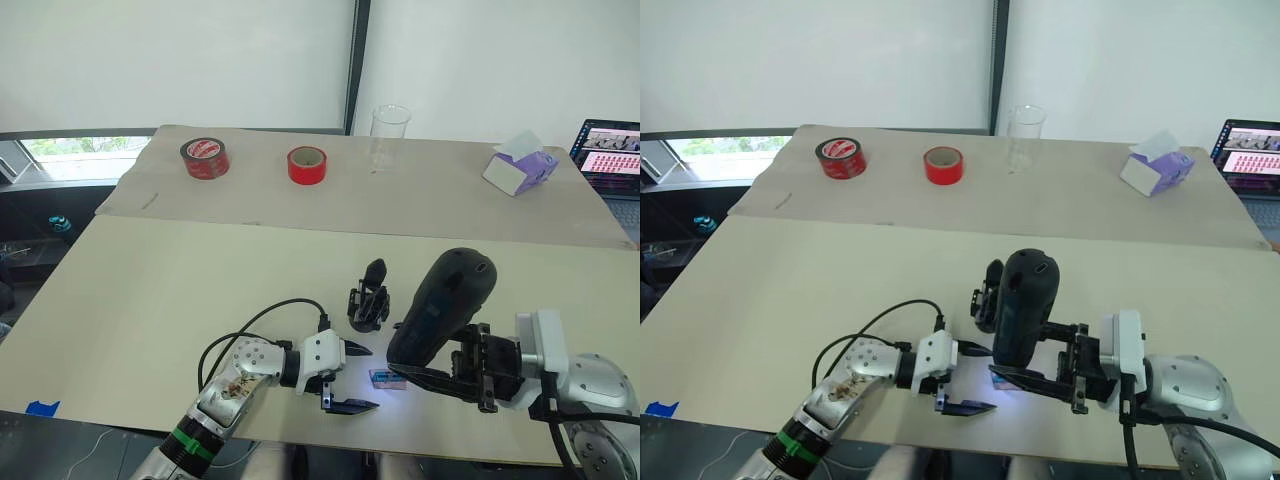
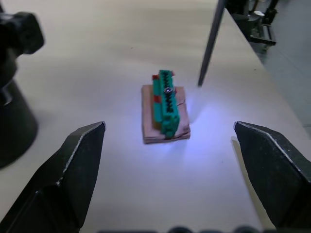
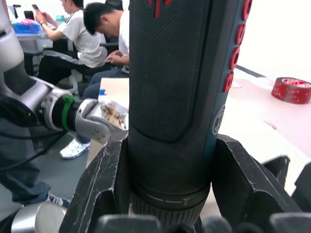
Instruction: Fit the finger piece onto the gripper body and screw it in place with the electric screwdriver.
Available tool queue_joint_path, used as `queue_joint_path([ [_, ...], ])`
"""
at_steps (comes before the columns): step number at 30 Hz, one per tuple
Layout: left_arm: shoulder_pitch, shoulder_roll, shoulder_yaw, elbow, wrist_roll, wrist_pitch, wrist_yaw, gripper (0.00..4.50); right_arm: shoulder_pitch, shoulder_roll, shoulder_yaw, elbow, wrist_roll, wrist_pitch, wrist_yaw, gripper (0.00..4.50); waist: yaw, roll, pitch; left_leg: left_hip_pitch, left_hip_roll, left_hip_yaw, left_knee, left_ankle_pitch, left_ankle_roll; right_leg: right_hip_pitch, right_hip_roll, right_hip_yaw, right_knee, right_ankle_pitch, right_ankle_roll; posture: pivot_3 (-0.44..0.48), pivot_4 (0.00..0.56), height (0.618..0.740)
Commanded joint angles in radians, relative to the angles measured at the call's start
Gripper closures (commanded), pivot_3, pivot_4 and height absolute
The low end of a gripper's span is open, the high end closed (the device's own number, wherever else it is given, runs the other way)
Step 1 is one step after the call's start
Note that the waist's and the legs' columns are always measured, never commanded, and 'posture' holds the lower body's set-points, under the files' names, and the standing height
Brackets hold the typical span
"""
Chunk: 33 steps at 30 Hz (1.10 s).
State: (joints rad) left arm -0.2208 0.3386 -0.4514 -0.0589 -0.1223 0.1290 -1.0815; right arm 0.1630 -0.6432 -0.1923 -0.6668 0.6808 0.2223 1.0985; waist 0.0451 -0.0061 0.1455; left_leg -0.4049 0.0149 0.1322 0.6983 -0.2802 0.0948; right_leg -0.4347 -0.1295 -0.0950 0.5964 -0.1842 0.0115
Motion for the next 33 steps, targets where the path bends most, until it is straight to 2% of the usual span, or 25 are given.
queue_joint_path([
  [1,-0.003,-0.006,-0.017,-0.006,-0.008,0.010,0.001,0.04,-0.016,0.003,-0.005,-0.012,0.006,-0.054,0.010,2.58,0.000,0.000,0.000,0.000,0.000,0.000,0.000,0.000,0.000,0.000,0.000,0.000,0.000,0.000,0.000,0.000,0.150,0.740],
  [9,-0.021,-0.018,-0.040,0.016,0.016,-0.018,0.005,0.04,-0.032,-0.008,-0.019,0.002,0.021,-0.049,0.012,2.58,0.000,0.000,0.000,0.000,0.000,0.000,0.001,0.000,0.000,0.001,0.000,0.000,0.000,-0.002,0.003,0.000,0.150,0.740],
  [17,-0.027,-0.028,-0.047,0.034,0.024,-0.026,0.028,0.04,-0.070,-0.009,-0.029,-0.005,0.056,-0.020,-0.042,2.58,0.000,0.000,0.000,0.000,0.000,0.000,0.001,0.000,0.000,0.001,0.000,-0.001,0.000,0.000,0.000,0.000,0.150,0.740],
  [33,-0.029,-0.028,-0.057,0.048,0.030,-0.031,0.039,0.04,-0.069,-0.041,0.002,-0.015,0.054,0.003,-0.049,2.58,0.000,0.000,0.000,0.001,0.000,-0.001,0.002,0.000,0.000,0.003,0.000,-0.001,0.000,0.000,0.001,0.000,0.150,0.740],
])
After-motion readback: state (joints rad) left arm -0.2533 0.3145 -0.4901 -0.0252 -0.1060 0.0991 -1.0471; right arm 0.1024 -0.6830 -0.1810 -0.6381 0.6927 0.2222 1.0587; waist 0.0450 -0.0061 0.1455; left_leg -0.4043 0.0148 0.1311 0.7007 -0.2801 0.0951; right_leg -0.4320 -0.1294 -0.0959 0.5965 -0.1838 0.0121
